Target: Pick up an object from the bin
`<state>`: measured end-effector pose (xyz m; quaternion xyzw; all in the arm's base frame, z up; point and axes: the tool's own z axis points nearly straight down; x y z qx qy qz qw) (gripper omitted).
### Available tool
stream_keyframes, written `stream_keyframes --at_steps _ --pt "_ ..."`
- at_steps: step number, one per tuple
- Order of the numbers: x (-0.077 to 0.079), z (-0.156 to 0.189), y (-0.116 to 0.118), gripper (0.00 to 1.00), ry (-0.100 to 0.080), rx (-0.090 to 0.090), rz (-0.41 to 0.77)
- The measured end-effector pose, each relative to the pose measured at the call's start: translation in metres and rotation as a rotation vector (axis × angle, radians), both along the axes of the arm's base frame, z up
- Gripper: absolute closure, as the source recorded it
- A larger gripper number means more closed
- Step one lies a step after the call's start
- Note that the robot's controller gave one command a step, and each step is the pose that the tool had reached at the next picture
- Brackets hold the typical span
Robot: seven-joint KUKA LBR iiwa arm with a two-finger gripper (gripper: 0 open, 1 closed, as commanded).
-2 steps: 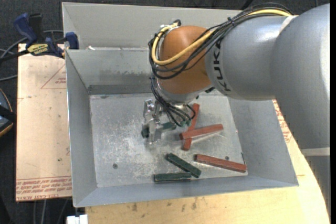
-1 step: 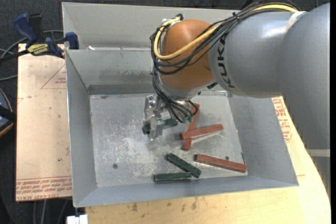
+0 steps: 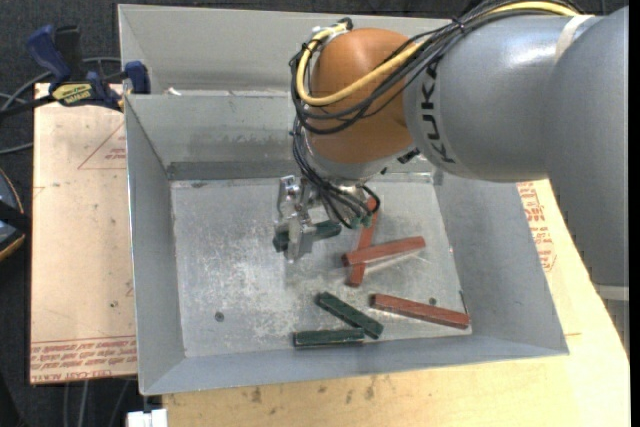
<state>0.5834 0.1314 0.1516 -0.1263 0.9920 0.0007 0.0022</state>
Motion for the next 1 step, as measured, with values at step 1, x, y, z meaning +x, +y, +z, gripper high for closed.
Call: stream_keyframes --at_steps 1 --pt "-0.0001 0.0129 0.0001 1.00 0.000 0.000 0.000"
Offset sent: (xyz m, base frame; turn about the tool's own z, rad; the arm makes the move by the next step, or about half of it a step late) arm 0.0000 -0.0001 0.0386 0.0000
